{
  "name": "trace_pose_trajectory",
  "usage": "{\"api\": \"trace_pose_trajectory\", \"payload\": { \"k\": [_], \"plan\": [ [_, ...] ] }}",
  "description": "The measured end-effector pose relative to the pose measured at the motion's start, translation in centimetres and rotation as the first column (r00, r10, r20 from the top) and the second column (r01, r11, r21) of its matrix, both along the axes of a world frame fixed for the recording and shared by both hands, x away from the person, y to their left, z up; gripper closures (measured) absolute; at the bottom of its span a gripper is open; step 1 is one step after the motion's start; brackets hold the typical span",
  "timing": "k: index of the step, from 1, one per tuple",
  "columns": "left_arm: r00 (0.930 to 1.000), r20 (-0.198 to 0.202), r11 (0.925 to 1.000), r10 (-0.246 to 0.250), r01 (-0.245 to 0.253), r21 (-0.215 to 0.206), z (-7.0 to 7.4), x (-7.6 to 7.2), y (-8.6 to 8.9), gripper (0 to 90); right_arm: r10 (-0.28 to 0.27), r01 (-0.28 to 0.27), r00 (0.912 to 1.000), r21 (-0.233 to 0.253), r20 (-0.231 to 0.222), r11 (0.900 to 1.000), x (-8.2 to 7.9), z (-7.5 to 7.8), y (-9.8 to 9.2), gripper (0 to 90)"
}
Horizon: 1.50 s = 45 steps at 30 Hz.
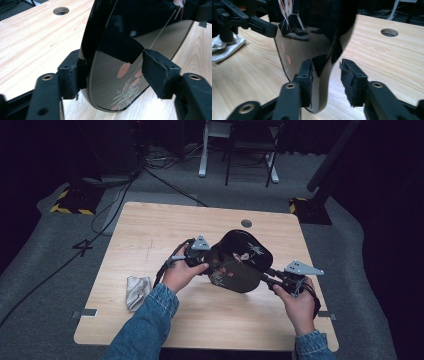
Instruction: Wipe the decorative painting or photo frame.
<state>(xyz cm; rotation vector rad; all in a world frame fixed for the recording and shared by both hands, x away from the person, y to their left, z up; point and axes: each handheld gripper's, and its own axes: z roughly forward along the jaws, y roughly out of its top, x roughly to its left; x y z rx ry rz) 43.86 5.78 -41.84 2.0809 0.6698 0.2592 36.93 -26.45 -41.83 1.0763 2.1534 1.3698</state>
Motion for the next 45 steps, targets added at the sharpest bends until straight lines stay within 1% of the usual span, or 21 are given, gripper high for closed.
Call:
{"api": "trace_pose_trajectory", "payload": {
  "k": [1,5,6,7,11,14,16,20,21,24,25,27,28,29,30,31,33,34,37,40,45],
  "plan": [
    [1.0,-0.003,1.0,-0.003,0.003,0.0,0.0,-0.1,0.0,37.3,-0.002,0.002,1.0,-0.004,-0.006,1.0,0.1,0.0,0.1,67.7],
    [0.9999,-0.01,1.0,0.007,-0.006,0.007,0.1,-0.3,0.1,40.9,-0.022,0.022,0.9997,-0.022,0.006,1.0,0.4,0.0,0.5,66.7],
    [0.9999,-0.013,0.9999,0.011,-0.011,0.009,0.1,-0.4,0.2,41.4,-0.028,0.028,0.9996,-0.019,0.002,0.999,0.4,0.0,0.6,66.7],
    [0.9996,-0.026,0.9999,0.013,-0.013,0.007,0.1,-0.5,0.3,42.4,-0.025,0.025,0.9997,-0.017,0.008,1.0,0.6,0.0,0.6,66.6],
    [0.9994,-0.029,0.9998,0.019,-0.019,0.001,0.3,-0.9,0.7,48.2,-0.04,0.041,0.9992,-0.01,0.003,0.999,1.1,-0.1,0.7,64.5],
    [0.999,-0.035,0.9996,0.028,-0.028,-0.007,0.3,-1.0,0.9,49.1,-0.039,0.039,0.9992,-0.002,0.0,0.999,1.4,-0.2,0.8,64.3],
    [0.9991,-0.034,0.9997,0.024,-0.024,0.0,0.4,-1.0,1.0,50.0,-0.04,0.04,0.9992,0.002,-0.004,0.999,1.6,-0.3,0.9,63.8],
    [0.9984,-0.041,0.9992,0.039,-0.039,-0.008,0.3,-1.1,1.3,50.1,-0.034,0.034,0.9994,0.014,-0.009,0.999,1.8,-0.3,1.1,63.9],
    [0.9987,-0.032,0.9992,0.041,-0.041,-0.004,0.3,-1.0,1.4,50.1,-0.032,0.032,0.9995,0.015,-0.007,0.999,1.9,-0.4,1.1,63.9],
    [0.998,-0.046,0.9988,0.045,-0.045,-0.017,0.2,-1.0,1.4,49.4,-0.029,0.029,0.9996,0.015,-0.008,0.999,1.9,-0.3,1.2,63.8],
    [0.9981,-0.041,0.9988,0.046,-0.047,-0.014,0.2,-1.0,1.5,49.1,-0.027,0.028,0.9996,0.01,-0.005,1.0,1.9,-0.3,1.1,63.5],
    [0.9983,-0.021,0.9986,0.053,-0.054,-0.004,0.3,-1.0,1.5,46.6,-0.031,0.031,0.9995,0.008,0.008,1.0,1.8,0.0,0.9,58.6],
    [0.9981,-0.016,0.9982,0.06,-0.06,-0.007,0.3,-1.1,1.6,44.4,-0.034,0.034,0.9994,0.016,0.01,0.999,1.8,0.0,0.8,55.9],
    [0.9981,-0.016,0.9982,0.06,-0.06,-0.007,0.3,-1.1,1.6,42.6,-0.034,0.034,0.9994,0.016,0.01,0.999,1.8,0.0,0.8,55.9],
    [0.9981,-0.014,0.9981,0.061,-0.061,-0.012,0.4,-1.2,1.7,42.6,-0.038,0.038,0.9992,0.018,0.008,0.999,1.7,0.2,0.7,53.3],
    [0.998,-0.002,0.998,0.063,-0.063,-0.007,0.5,-1.3,1.9,40.9,-0.041,0.041,0.9991,0.021,0.012,0.999,1.6,0.3,0.5,51.0],
    [0.9976,0.003,0.9975,0.069,-0.069,-0.009,0.7,-1.7,2.2,38.3,-0.042,0.041,0.999,0.034,0.014,0.999,1.5,0.4,0.2,48.1],
    [0.9972,0.018,0.9974,0.072,-0.072,0.001,0.9,-2.0,2.5,37.4,-0.04,0.04,0.9991,0.037,0.016,0.999,1.4,0.4,0.1,46.8],
    [0.9956,0.028,0.996,0.089,-0.089,-0.006,1.4,-3.0,3.5,36.1,-0.028,0.028,0.9995,0.046,0.013,0.999,1.1,0.6,-0.3,44.1],
    [0.9937,0.041,0.9945,0.105,-0.105,-0.005,1.9,-4.0,4.5,35.8,-0.016,0.015,0.9998,0.043,0.015,0.999,0.6,0.8,-0.6,42.6],
    [0.9909,0.044,0.9918,0.127,-0.127,-0.009,2.5,-6.0,6.6,35.2,0.011,-0.011,0.9998,0.03,0.014,0.999,-0.4,1.2,-1.5,40.5]
  ]
}}
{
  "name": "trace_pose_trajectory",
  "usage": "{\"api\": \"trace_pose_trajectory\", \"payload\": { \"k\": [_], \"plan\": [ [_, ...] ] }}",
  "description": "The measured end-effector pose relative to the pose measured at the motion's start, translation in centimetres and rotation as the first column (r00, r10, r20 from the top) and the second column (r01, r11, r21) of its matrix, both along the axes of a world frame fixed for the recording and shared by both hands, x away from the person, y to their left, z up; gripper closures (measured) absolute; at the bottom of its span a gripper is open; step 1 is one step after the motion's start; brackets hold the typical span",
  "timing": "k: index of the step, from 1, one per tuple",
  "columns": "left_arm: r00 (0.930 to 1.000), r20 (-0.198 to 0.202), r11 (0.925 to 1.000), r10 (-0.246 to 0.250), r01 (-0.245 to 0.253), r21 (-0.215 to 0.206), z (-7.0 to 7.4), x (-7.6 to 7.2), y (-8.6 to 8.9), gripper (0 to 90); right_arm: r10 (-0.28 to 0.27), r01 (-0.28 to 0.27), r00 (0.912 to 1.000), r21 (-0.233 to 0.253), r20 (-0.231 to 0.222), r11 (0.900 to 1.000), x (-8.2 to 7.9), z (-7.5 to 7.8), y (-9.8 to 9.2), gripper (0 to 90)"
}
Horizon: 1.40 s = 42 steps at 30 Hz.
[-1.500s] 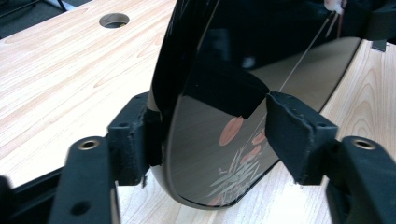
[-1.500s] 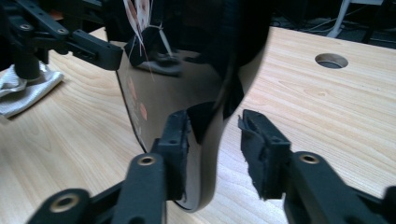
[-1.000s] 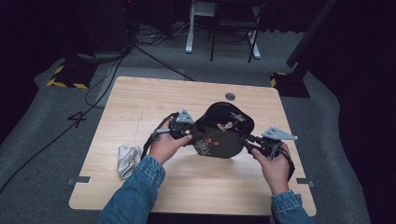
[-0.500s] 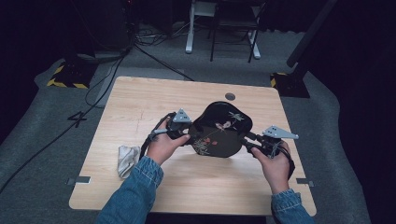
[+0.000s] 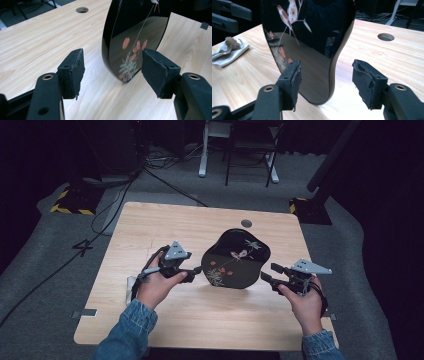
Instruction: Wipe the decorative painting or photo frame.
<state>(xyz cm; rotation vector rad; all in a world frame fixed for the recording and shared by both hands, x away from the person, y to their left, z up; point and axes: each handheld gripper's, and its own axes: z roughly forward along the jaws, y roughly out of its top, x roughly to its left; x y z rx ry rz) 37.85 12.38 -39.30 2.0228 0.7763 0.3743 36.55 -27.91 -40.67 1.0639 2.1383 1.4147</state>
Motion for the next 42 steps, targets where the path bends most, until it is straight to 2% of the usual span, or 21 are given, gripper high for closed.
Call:
{"api": "trace_pose_trajectory", "payload": {
  "k": [3,6,9,12,15,18,21,23,26,31,34,36,39,42],
  "plan": [
    [1.0,0.001,1.0,0.007,-0.007,0.003,0.2,-1.3,1.3,34.8,0.012,-0.012,0.9999,-0.01,-0.002,1.0,-0.5,-0.1,-0.7,39.5],
    [0.9998,-0.004,0.9998,0.021,-0.021,0.004,0.2,-2.3,2.7,34.5,0.021,-0.022,0.9995,-0.023,-0.024,0.999,-1.1,-0.3,-1.4,38.6],
    [0.9984,-0.012,0.9983,0.056,-0.056,0.017,-0.5,-3.7,4.5,34.5,0.017,-0.019,0.9986,-0.043,-0.05,0.999,-1.7,-0.8,-2.3,38.5],
    [0.9979,-0.023,0.9978,0.061,-0.06,0.03,-1.1,-4.6,5.0,34.5,0.005,-0.008,0.9981,-0.048,-0.062,0.999,-2.1,-1.1,-3.0,38.4],
    [0.9976,-0.056,0.9982,0.041,-0.038,0.045,-2.4,-5.8,4.8,34.5,-0.012,0.008,0.9963,-0.051,-0.085,0.999,-2.6,-1.6,-4.0,38.5],
    [0.9943,-0.104,0.9954,0.02,-0.011,0.095,-3.7,-6.5,4.3,34.5,-0.032,0.022,0.9926,-0.079,-0.117,0.997,-3.1,-2.1,-4.8,38.4],
    [0.9909,-0.134,0.9939,0.016,-0.001,0.11,-4.8,-7.0,4.1,34.6,-0.041,0.024,0.9867,-0.11,-0.157,0.994,-3.5,-2.9,-5.4,38.3],
    [0.9891,-0.146,0.9931,0.017,0.0,0.118,-5.4,-7.2,4.0,34.7,-0.044,0.02,0.9819,-0.135,-0.184,0.991,-3.8,-3.7,-5.7,38.2],
    [0.9863,-0.165,0.9927,0.01,0.01,0.12,-6.1,-7.5,3.7,34.7,-0.046,0.018,0.9787,-0.14,-0.2,0.99,-3.9,-4.3,-5.8,38.0],
    [0.9818,-0.187,0.9928,-0.031,0.052,0.108,-7.4,-7.9,2.8,34.8,-0.051,0.014,0.9705,-0.157,-0.236,0.988,-4.2,-5.9,-6.2,36.7],
    [0.9789,-0.193,0.9888,-0.066,0.09,0.119,-8.5,-8.1,2.1,34.7,-0.05,0.004,0.9678,-0.185,-0.247,0.983,-4.3,-6.9,-6.3,36.2],
    [0.9725,-0.215,0.9826,-0.089,0.121,0.141,-9.2,-8.2,1.6,34.4,-0.043,-0.008,0.9668,-0.196,-0.252,0.98,-4.3,-7.4,-6.3,35.2],
    [0.9726,-0.21,0.9755,-0.099,0.137,0.172,-9.8,-8.5,1.0,33.5,-0.049,-0.006,0.9674,-0.216,-0.249,0.976,-4.3,-8.0,-6.4,34.3],
    [0.9774,-0.186,0.9697,-0.1,0.138,0.202,-10.1,-8.5,0.7,32.0,-0.049,-0.007,0.9671,-0.219,-0.25,0.976,-4.2,-8.6,-6.5,33.6]
  ]
}}
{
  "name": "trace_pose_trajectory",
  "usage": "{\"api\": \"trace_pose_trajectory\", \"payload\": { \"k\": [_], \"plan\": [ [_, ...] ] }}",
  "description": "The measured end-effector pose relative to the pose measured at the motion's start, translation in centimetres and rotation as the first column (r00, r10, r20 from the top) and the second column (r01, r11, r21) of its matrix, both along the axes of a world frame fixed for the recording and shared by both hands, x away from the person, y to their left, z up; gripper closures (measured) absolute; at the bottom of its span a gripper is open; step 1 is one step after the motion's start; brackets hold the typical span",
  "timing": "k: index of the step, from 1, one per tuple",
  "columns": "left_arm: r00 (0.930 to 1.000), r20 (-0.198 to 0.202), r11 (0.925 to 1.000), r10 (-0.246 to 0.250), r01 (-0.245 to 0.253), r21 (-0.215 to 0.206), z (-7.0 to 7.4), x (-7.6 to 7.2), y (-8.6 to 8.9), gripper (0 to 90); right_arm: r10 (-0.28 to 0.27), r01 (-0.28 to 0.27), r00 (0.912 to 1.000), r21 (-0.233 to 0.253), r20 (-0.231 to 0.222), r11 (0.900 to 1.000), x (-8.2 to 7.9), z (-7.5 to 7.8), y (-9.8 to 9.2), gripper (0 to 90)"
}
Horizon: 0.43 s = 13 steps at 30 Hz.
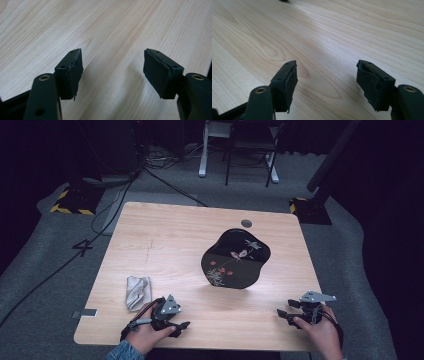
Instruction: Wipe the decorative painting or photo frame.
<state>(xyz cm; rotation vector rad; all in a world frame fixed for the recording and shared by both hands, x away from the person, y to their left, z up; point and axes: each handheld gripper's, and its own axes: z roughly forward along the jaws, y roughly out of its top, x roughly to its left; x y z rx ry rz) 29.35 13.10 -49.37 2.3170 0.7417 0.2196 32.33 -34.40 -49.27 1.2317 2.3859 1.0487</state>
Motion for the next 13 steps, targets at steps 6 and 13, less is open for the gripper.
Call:
{"api": "trace_pose_trajectory", "payload": {
  "k": [6,13],
  "plan": [
    [0.9991,0.043,0.9999,0.005,-0.004,-0.014,-0.8,0.1,-0.1,26.1,-0.005,0.005,0.9983,0.009,0.057,1.0,0.0,-0.8,-0.2,27.3],
    [0.9983,0.057,0.9996,0.015,-0.014,-0.025,-1.0,0.1,-0.1,21.0,0.021,-0.016,0.9945,-0.047,0.103,0.999,0.1,-1.2,0.2,19.5]
  ]
}}
